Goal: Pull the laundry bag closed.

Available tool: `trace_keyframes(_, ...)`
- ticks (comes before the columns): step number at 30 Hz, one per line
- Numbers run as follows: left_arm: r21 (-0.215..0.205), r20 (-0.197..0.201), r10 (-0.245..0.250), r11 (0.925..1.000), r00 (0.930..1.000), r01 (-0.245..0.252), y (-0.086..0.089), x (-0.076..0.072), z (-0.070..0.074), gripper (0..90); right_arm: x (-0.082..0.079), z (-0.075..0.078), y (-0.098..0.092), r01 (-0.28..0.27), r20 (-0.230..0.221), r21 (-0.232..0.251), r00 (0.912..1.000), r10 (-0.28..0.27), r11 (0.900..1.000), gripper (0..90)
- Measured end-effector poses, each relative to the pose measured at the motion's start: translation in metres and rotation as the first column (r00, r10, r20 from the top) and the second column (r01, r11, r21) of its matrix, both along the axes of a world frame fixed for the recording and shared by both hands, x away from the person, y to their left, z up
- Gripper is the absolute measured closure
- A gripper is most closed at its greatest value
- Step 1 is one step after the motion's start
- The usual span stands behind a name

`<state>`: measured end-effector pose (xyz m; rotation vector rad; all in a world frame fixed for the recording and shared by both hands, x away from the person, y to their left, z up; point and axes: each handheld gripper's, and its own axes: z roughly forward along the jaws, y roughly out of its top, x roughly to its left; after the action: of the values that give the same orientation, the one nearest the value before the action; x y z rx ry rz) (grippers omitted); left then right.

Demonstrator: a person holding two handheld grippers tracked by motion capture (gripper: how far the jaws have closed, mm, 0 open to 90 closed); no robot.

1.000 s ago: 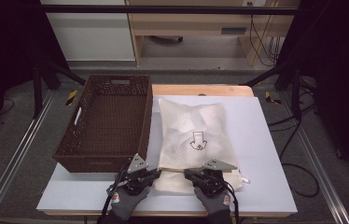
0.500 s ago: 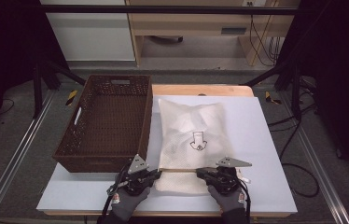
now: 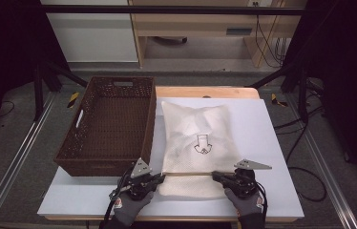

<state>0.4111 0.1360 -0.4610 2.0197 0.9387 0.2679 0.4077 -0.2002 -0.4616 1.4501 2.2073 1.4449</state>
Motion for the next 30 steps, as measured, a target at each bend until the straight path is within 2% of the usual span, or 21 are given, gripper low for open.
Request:
trace_keyframes(5, 0.014, 0.005, 0.002, 0.9999, 1.0000, -0.002, -0.001, -0.001, -0.002, 84.4, 0.001, -0.001, -0.008, 0.016, -0.006, 0.001, 0.9999, -0.016, 1.000, 87.0)
trace_keyframes(15, 0.015, -0.006, 0.006, 0.9999, 1.0000, -0.006, 0.000, 0.000, -0.005, 84.4, 0.000, 0.001, -0.032, 0.087, -0.024, 0.007, 0.9960, -0.087, 0.996, 86.9)
trace_keyframes(20, 0.017, -0.007, 0.005, 0.9998, 1.0000, -0.005, 0.000, 0.000, -0.006, 84.4, 0.001, 0.002, -0.041, 0.104, -0.027, 0.003, 0.9943, -0.104, 0.995, 86.9)
trace_keyframes(22, 0.021, -0.006, 0.006, 0.9998, 1.0000, -0.006, 0.000, 0.000, -0.006, 84.4, 0.001, 0.002, -0.045, 0.107, -0.035, 0.015, 0.9937, -0.107, 0.994, 86.9)
trace_keyframes(23, 0.016, -0.009, 0.007, 0.9999, 0.9999, -0.006, 0.000, 0.001, -0.007, 84.3, 0.000, 0.002, -0.048, 0.124, -0.031, -0.012, 0.9918, -0.124, 0.992, 86.9)
trace_keyframes(26, 0.019, -0.010, 0.005, 0.9998, 0.9999, -0.005, 0.000, 0.001, -0.007, 84.4, 0.000, 0.002, -0.051, 0.128, -0.038, -0.005, 0.9911, -0.128, 0.992, 86.9)
trace_keyframes(27, 0.020, -0.011, 0.006, 0.9998, 0.9999, -0.005, 0.000, 0.001, -0.007, 84.3, 0.000, 0.002, -0.054, 0.139, -0.040, -0.019, 0.9894, -0.140, 0.990, 86.9)
trace_keyframes(30, 0.023, -0.012, 0.006, 0.9997, 0.9999, -0.006, 0.001, 0.001, -0.008, 84.4, 0.001, 0.001, -0.057, 0.149, -0.045, -0.018, 0.9878, -0.149, 0.989, 86.9)
